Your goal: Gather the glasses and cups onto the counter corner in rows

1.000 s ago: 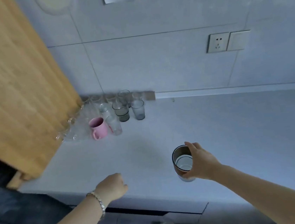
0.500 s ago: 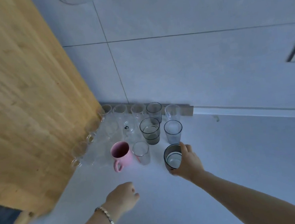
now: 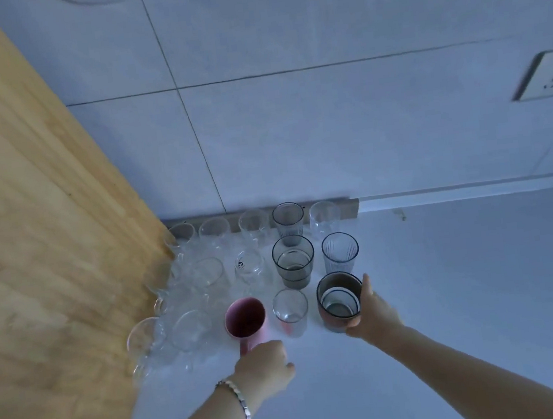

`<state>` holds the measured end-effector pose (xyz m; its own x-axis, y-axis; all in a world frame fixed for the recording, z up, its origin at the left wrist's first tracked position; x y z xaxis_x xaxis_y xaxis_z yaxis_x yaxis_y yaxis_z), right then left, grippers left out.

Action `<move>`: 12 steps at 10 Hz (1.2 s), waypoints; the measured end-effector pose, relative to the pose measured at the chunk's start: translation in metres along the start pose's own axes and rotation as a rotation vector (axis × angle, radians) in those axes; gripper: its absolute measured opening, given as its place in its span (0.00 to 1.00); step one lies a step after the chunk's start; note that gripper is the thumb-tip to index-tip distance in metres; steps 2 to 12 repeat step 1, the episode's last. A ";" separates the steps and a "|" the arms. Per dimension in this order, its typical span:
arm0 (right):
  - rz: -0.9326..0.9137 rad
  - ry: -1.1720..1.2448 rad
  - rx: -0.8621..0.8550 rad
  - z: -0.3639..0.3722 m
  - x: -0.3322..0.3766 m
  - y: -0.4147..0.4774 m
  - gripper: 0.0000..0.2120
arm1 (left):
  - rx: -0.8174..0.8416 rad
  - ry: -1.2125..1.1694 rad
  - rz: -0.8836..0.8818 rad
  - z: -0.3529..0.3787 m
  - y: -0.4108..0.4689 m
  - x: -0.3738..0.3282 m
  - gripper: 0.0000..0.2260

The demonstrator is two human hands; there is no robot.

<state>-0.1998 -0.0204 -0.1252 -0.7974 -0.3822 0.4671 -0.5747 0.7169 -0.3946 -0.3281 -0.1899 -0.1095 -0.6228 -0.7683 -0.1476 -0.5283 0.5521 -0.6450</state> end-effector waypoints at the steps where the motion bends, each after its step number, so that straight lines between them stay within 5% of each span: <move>1: 0.093 -0.092 0.101 -0.003 -0.012 -0.013 0.30 | 0.035 0.048 0.076 -0.009 0.001 -0.007 0.11; 12: 0.093 -0.092 0.101 -0.003 -0.012 -0.013 0.30 | 0.035 0.048 0.076 -0.009 0.001 -0.007 0.11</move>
Point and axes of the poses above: each hand's wrist, its own y-axis towards the middle knuckle, its own z-axis out of the palm, x = y × z, the point moved 9 cm from there along y, towards the middle knuckle, and after that the axes turned 9 degrees about -z, right-handed, at the moved point
